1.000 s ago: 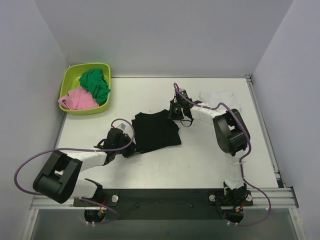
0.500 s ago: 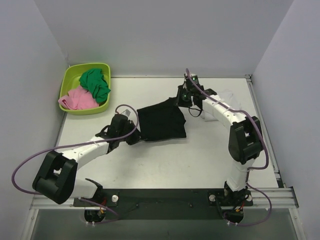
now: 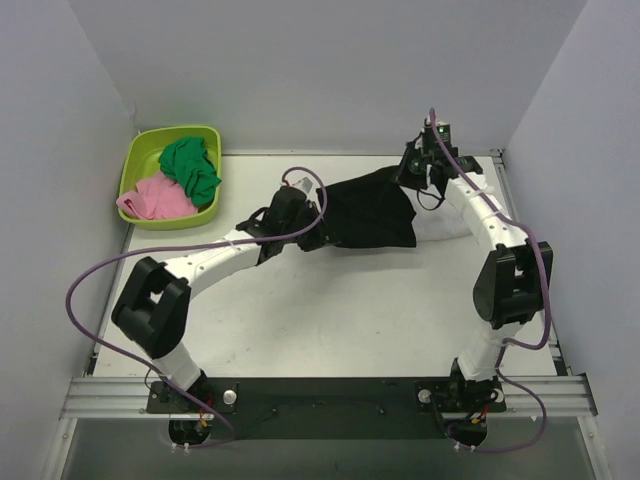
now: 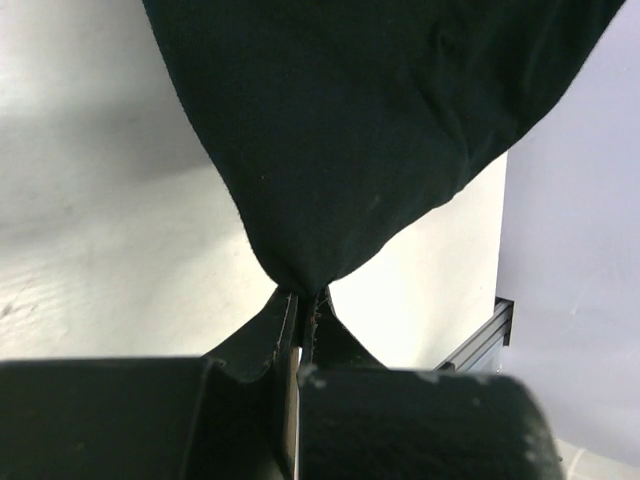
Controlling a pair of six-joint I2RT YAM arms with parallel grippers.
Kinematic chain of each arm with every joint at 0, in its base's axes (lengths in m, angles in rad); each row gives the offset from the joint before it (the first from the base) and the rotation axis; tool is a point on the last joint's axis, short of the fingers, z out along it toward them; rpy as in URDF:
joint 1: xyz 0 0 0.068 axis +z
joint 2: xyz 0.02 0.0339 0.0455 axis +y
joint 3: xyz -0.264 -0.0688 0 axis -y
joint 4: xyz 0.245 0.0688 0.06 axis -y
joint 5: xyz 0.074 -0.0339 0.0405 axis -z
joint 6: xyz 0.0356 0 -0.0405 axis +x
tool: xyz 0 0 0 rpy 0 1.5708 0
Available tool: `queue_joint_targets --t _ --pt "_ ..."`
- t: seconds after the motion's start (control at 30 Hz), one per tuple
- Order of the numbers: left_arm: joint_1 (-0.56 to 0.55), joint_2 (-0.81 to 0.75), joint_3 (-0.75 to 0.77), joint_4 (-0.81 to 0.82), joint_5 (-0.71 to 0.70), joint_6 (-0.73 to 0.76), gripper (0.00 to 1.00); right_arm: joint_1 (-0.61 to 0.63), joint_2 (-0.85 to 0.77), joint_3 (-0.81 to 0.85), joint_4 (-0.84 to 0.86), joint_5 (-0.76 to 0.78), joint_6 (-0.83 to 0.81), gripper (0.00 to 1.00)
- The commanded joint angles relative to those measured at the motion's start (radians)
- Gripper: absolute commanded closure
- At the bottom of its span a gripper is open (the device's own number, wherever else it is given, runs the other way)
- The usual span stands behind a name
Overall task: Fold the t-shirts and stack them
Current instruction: Put the neatly folded tshirt into the corner of the board with the right arm
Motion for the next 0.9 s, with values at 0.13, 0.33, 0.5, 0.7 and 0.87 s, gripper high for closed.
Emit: queue_joint_targets --t 0.13,0.33,0.5,0.7,0.87 --pt "-0.046 0.196 0.280 0.015 0.013 0.010 1.00 -0.114 -0.046 0.179 -0.055 -0.009 0.002 1.00" --pt "-0.080 0.339 0.482 0.011 0.035 0.023 1.00 -0.176 0.002 0.286 -0.077 0.009 0.009 1.00" --pt "-0.089 0.474 0.636 0.018 0.076 0.016 1.00 -0.215 0.035 0.374 -0.127 0.029 0.008 1.00" --pt "-0.103 0.623 0.797 0.058 0.128 -0.007 1.00 -0.264 0.057 0.420 -0.143 0.063 0.000 1.00" --pt "-0.116 0.717 0.929 0.041 0.151 -0.009 1.00 -0.275 0.051 0.402 -0.143 0.106 -0.020 1.00"
